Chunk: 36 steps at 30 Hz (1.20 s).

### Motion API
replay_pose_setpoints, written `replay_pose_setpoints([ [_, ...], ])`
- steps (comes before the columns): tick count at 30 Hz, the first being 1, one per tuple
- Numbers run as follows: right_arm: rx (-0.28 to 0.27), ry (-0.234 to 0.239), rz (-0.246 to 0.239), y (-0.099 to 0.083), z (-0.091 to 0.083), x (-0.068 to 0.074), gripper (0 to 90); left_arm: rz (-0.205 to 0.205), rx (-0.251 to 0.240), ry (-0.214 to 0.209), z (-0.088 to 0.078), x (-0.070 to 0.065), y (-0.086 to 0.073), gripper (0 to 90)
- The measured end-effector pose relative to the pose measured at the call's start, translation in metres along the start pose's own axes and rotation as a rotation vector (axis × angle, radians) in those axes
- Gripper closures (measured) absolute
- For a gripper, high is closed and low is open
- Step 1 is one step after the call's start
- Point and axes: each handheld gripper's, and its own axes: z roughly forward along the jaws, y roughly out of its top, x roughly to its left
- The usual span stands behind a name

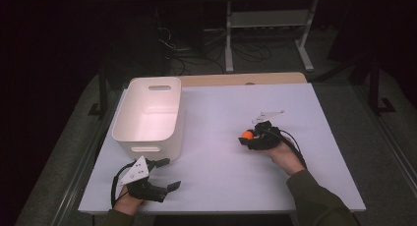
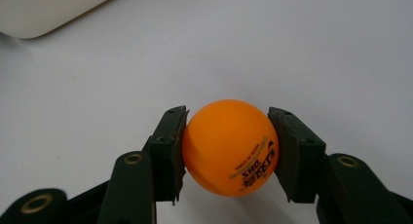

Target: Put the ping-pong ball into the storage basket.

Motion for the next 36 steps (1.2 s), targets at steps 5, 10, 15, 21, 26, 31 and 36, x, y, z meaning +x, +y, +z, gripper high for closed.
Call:
replay_pose_setpoints([
  [5, 0.003, 0.010, 0.000, 0.001, 0.001, 0.004, 49.4, 0.000, 0.000, 0.000, 0.000, 0.000, 0.000, 14.0],
  [10, 0.001, 0.019, -0.011, 0.002, 0.001, 0.007, 49.4, 0.000, 0.000, 0.000, 0.000, 0.000, 0.000, 14.0],
  [15, 0.005, 0.028, -0.013, 0.003, 0.002, 0.010, 49.4, 0.000, 0.000, 0.000, 0.000, 0.000, 0.000, 14.0],
  [21, 0.005, 0.034, -0.023, 0.005, 0.003, 0.013, 49.4, 0.000, 0.000, 0.000, 0.000, 0.000, 0.000, 14.0],
  [26, 0.008, 0.043, -0.032, 0.005, 0.004, 0.017, 49.4, 0.000, 0.000, 0.000, 0.000, 0.000, 0.000, 14.0],
  [31, 0.011, 0.049, -0.040, 0.006, 0.006, 0.020, 49.4, 0.000, 0.001, 0.000, 0.000, 0.000, 0.000, 14.0],
  [36, 0.012, 0.058, -0.048, 0.007, 0.007, 0.024, 49.4, 0.000, 0.000, 0.000, 0.000, 0.000, 0.000, 14.0],
])
